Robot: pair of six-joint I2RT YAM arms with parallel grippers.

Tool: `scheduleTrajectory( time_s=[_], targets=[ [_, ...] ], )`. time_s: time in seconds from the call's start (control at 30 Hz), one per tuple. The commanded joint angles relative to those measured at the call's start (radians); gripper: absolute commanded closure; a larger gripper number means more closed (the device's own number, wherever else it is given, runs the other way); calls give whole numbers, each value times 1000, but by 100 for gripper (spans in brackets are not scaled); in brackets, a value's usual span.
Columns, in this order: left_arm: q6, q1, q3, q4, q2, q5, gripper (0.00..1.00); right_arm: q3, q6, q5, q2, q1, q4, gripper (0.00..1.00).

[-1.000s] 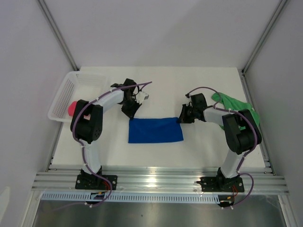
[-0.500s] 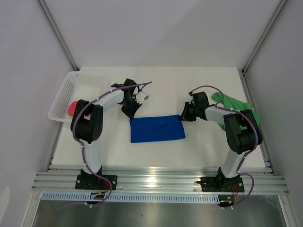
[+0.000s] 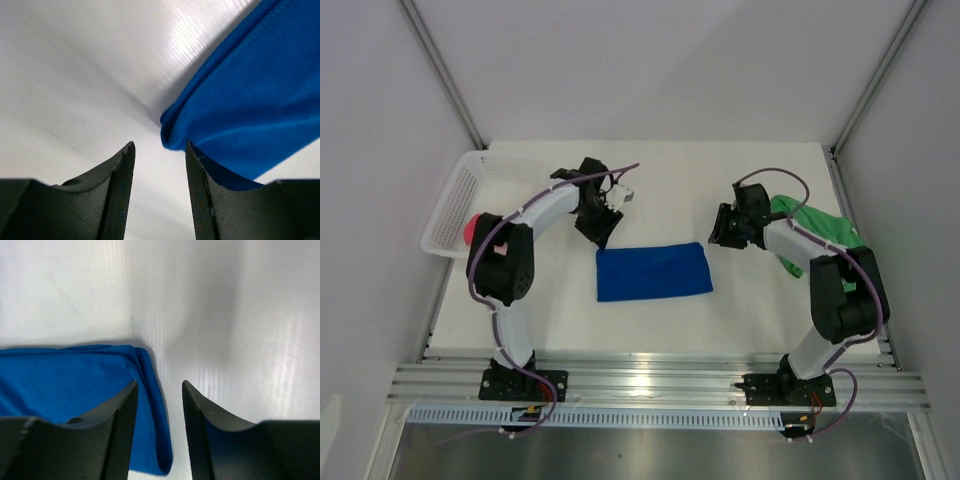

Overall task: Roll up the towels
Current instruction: Fold the towel

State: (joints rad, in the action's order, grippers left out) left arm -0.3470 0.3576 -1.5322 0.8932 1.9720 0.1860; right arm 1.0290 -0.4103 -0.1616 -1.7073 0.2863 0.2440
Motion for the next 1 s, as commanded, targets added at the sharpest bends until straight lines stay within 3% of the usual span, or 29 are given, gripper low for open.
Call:
scheduleTrajectory(
  time_s=[0.0, 0.07, 0.13, 0.17, 0.2, 0.23, 0.33, 0.53, 0.7, 0.97],
  targets=[
    [28, -6, -43, 44, -126, 9, 51, 48, 8, 146, 155, 23, 73, 58],
    [34, -2, -28, 67, -180, 23, 53, 28, 5, 162, 179, 74, 74, 62],
    [26, 24, 21, 82, -226, 45, 63, 14, -4, 120, 178, 117, 58, 76],
    [19, 41, 42, 84, -235, 59, 65, 10, -15, 105, 167, 137, 42, 82],
    [13, 59, 113, 84, -243, 72, 67, 11, -24, 87, 154, 169, 31, 96],
    [-9, 105, 136, 85, -242, 82, 67, 9, -36, 68, 121, 180, 12, 100],
    [-26, 190, 220, 67, -216, 61, 68, 2, -84, -4, 75, 208, -84, 100],
    [-4, 205, 247, 16, -127, -68, 67, 28, -114, -13, -55, 208, -204, 100],
    [8, 207, 268, 44, -73, -82, 67, 54, -150, 20, -182, 179, -178, 100],
    [-9, 210, 307, 84, -74, -92, 67, 68, -176, 125, -218, 105, -124, 100]
  ],
)
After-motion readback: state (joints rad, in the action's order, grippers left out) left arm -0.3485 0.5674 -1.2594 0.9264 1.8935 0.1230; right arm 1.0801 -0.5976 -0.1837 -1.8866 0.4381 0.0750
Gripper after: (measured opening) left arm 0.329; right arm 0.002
